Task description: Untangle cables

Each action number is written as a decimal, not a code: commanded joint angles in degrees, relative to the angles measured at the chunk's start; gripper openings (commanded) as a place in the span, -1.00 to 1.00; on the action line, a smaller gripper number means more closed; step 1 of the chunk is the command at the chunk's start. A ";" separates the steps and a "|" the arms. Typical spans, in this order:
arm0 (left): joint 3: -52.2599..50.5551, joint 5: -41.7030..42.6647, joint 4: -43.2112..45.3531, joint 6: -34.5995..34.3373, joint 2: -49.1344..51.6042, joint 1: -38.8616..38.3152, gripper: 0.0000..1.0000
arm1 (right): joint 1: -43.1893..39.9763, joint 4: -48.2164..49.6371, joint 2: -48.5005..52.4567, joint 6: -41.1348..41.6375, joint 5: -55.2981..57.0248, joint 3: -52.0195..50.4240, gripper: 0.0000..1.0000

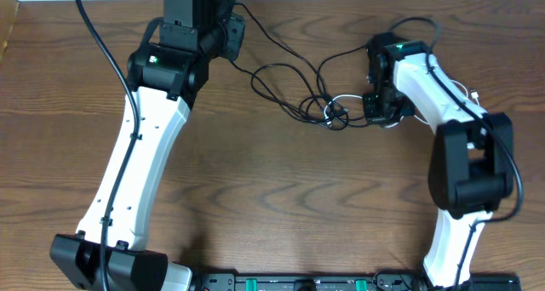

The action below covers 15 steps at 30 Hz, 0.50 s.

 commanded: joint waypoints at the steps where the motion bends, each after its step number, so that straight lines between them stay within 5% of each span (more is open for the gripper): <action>1: 0.17 -0.28 0.28 0.94 -0.37 1.07 -0.85 | -1.46 0.17 -8.00 1.53 2.97 0.61 -0.97; 15: 0.17 -0.26 0.28 0.92 -0.37 1.07 -0.85 | -7.87 -0.92 -28.92 0.22 3.02 7.69 -0.97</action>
